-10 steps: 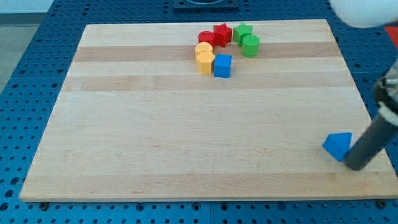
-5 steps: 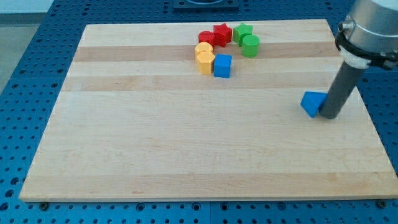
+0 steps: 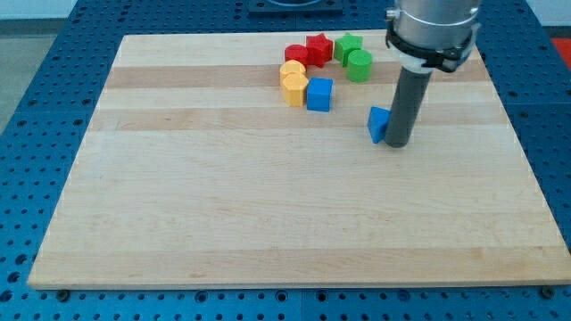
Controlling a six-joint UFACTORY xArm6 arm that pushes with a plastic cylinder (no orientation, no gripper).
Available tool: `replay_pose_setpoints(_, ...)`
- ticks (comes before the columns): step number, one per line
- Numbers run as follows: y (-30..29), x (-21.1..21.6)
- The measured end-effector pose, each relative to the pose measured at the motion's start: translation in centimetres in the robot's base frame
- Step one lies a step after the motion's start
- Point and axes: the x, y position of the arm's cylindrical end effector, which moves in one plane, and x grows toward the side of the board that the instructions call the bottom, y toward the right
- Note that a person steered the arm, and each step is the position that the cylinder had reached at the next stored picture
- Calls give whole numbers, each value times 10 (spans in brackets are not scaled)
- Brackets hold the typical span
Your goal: Push the blue triangle to the right of the blue cube
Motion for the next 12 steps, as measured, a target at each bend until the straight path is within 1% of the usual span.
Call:
replay_pose_setpoints(2,-11,-42)
replay_pose_setpoints(3,-17,-47)
replay_pose_setpoints(5,-19,-47)
replay_pose_setpoints(7,-47,-47)
replay_pose_setpoints(8,-49,-51)
replay_pose_setpoints(11,-50,-57)
replay_pose_setpoints(12,-33,-57)
